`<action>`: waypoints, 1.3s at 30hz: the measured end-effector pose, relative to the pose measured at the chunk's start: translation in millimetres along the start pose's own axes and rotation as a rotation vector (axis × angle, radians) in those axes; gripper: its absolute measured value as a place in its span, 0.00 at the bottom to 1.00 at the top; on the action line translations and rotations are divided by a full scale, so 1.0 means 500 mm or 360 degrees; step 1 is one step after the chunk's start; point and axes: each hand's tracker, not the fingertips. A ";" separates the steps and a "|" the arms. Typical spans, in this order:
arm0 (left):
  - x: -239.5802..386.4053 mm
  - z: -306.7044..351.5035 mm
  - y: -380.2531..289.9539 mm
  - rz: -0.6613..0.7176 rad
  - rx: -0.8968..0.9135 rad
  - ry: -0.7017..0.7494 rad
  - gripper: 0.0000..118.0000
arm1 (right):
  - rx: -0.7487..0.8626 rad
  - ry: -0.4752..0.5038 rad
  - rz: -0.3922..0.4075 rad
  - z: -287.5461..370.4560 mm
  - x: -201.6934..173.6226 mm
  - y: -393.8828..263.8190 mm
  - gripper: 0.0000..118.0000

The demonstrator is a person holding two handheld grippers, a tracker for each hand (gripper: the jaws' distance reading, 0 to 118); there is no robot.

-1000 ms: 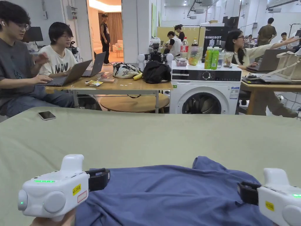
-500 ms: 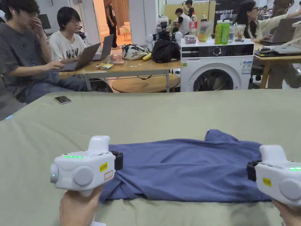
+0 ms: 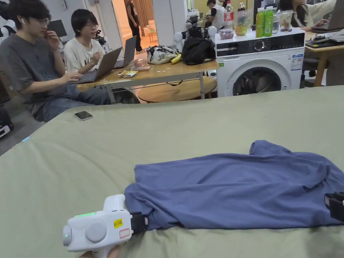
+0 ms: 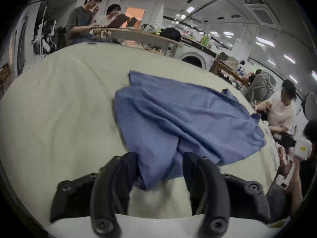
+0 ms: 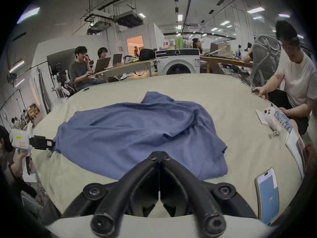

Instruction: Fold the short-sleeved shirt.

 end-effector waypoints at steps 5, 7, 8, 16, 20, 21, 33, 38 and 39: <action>0.002 -0.011 0.001 -0.0002 -0.0010 -0.0007 0.05 | -0.0011 -0.0076 -0.0073 0.020 0.057 -0.022 0.00; 0.001 -0.014 0.003 -0.0005 -0.0033 -0.0002 0.03 | 0.0001 -0.0131 -0.0134 0.009 0.096 -0.032 0.00; 0.002 -0.016 0.004 -0.0008 -0.0040 0.0003 0.03 | 0.0021 -0.0159 -0.0168 0.007 0.110 -0.034 0.00; 0.015 -0.013 0.001 -0.0072 -0.0055 0.0041 0.03 | -0.0106 -0.0192 -0.0381 -0.100 0.161 -0.019 0.67; 0.022 -0.005 -0.002 -0.0057 -0.0064 0.0031 0.03 | -0.0329 -0.0145 -0.0308 -0.156 0.137 -0.015 0.59; 0.026 -0.005 -0.004 -0.0061 -0.0064 0.0037 0.03 | -0.0345 -0.0158 -0.0226 -0.162 0.125 -0.018 0.39; 0.021 0.129 0.029 -0.0193 0.0250 0.0049 0.00 | -0.0169 -0.0321 -0.0103 -0.057 0.067 0.012 0.04; -0.011 0.221 -0.016 -0.0225 0.0309 0.0019 0.00 | -0.0180 -0.0312 -0.0137 0.034 0.077 -0.022 0.04; -0.019 0.237 -0.039 -0.0233 0.0289 0.0014 0.00 | -0.0178 -0.0319 -0.0165 0.061 0.081 -0.041 0.04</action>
